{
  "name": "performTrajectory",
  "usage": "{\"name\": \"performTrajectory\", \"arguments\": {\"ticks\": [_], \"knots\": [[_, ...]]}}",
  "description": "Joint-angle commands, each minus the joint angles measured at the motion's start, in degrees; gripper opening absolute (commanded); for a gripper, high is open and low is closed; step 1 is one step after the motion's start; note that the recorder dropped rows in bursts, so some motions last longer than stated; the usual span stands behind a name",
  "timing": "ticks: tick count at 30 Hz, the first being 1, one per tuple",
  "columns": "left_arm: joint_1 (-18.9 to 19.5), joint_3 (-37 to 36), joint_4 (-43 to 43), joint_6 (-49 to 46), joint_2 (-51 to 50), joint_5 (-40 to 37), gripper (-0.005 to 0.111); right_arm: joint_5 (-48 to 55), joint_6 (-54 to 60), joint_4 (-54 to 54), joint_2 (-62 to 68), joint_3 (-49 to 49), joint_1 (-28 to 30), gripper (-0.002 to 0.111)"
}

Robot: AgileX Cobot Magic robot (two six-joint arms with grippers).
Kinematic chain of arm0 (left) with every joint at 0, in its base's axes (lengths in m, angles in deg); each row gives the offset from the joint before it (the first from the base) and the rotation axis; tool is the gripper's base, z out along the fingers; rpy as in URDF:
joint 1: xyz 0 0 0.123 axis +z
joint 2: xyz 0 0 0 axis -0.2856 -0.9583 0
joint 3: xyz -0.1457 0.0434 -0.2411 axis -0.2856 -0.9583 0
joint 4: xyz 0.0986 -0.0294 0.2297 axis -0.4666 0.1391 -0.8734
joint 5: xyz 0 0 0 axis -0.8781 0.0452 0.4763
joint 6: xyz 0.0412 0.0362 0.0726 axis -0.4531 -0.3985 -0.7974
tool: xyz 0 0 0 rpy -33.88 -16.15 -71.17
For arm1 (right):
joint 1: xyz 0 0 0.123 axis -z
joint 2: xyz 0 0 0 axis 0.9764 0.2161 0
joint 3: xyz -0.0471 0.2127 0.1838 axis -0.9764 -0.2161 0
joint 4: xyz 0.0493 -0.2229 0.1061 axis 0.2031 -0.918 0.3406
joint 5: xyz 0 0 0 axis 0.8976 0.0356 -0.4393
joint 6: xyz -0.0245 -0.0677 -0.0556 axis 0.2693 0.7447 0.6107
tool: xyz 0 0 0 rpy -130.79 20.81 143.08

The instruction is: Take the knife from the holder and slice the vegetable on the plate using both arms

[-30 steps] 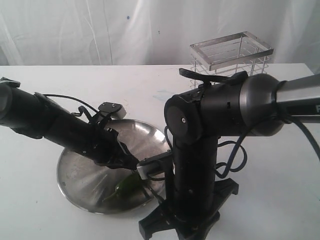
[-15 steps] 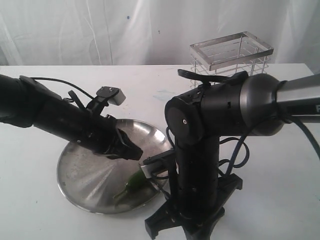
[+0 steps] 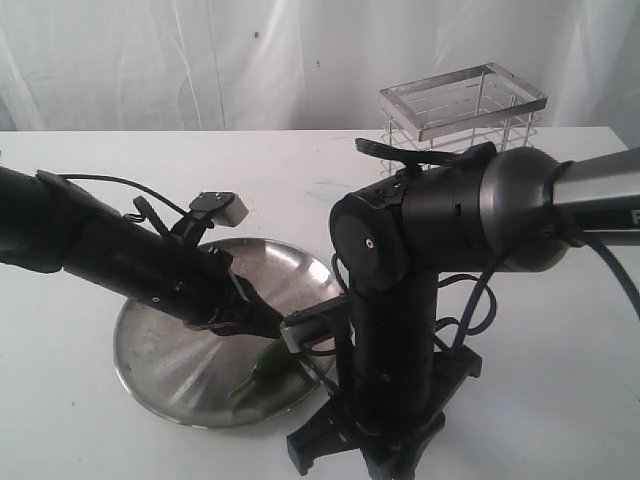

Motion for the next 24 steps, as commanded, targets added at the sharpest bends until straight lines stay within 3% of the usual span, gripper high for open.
{"name": "performTrajectory", "arguments": {"ticks": [1,8,16,24], "knots": [[-0.2,-0.4,6.5,-0.6,0.4,-1.0,0.0,-1.0,-0.3,-0.3,-0.4,-0.1,0.3,0.0],[-0.8,-0.4,11.5,-2.9,0.4,0.8,0.0,-2.3,-0.3,-0.3,-0.4,-0.1,0.3,0.0],[-6.6,-0.4,13.6,-6.2,0.4,6.2,0.0,-2.4,-0.3,-0.3,-0.4,-0.1,0.3,0.0],[-7.5,-2.2,14.0,-6.2,0.4,8.9,0.0,-2.8,-0.3,-0.3,-0.4,-0.1,0.3,0.0]]}}
